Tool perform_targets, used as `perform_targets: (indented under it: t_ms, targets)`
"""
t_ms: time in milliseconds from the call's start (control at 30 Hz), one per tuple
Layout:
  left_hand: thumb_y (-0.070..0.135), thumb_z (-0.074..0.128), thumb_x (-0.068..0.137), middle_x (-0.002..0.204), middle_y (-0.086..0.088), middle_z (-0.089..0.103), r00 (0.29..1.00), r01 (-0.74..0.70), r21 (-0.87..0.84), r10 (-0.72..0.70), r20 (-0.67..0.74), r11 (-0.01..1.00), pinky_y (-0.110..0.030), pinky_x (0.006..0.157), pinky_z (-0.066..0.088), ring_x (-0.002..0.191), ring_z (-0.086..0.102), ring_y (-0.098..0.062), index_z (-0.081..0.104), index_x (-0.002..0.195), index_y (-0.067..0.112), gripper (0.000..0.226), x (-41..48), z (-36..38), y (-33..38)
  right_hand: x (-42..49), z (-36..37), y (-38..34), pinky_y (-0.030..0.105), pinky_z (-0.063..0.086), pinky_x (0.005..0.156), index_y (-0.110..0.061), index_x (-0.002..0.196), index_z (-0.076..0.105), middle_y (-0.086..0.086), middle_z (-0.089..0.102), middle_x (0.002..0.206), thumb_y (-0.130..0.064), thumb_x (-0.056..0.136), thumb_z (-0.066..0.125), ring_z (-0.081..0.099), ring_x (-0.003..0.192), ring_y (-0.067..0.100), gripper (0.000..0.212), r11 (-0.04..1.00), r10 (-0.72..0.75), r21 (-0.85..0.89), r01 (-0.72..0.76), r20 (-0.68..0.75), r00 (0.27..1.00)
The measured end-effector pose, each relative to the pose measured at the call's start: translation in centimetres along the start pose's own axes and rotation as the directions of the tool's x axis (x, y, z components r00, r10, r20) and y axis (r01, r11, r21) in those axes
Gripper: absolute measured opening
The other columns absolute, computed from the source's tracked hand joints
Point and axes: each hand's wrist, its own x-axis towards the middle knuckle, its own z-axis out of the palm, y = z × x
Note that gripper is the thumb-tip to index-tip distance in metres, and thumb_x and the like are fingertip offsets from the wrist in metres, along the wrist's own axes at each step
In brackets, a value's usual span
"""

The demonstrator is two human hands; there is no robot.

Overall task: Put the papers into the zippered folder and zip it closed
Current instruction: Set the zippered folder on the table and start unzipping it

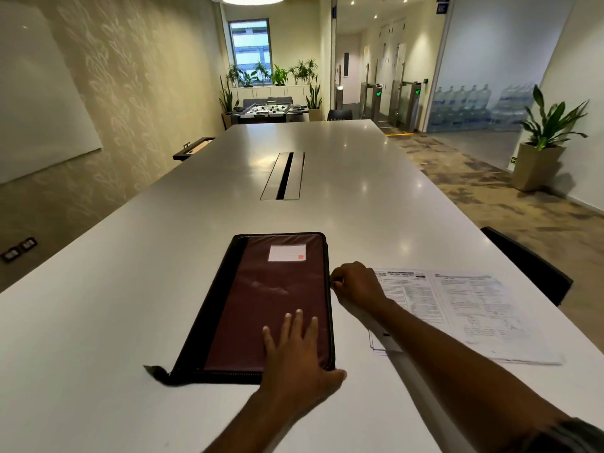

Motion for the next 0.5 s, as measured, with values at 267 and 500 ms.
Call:
perform_targets:
  t_ms: [267,500]
  targets:
    - [0.063,0.045,0.073,0.156,0.003,0.025,0.990,-0.081,-0.132,0.065,-0.122,0.988,-0.056,0.114,-0.007,0.145,0.011,-0.017,0.037,0.143,0.023,0.081,-0.4,0.2,-0.6,-1.7,-1.0,-0.6,0.053,0.019,0.113,-0.030,0.088,0.076,-0.006,0.074,0.088,-0.029,0.085,0.066,0.056,0.108,0.023,0.011,0.991,-0.079,-0.102,0.090,0.102,0.992]
    - [0.061,0.048,0.074,0.155,0.002,0.028,0.986,-0.107,-0.154,0.085,-0.143,0.982,-0.055,0.113,-0.007,0.145,0.014,-0.017,0.038,0.142,0.021,0.079,-0.5,0.3,-0.7,-6.3,-1.9,-1.9,0.051,0.012,0.116,-0.032,0.094,0.076,-0.006,0.074,0.091,-0.034,0.088,0.062,0.057,0.108,0.021,0.015,0.984,-0.112,-0.130,0.125,0.097,0.989]
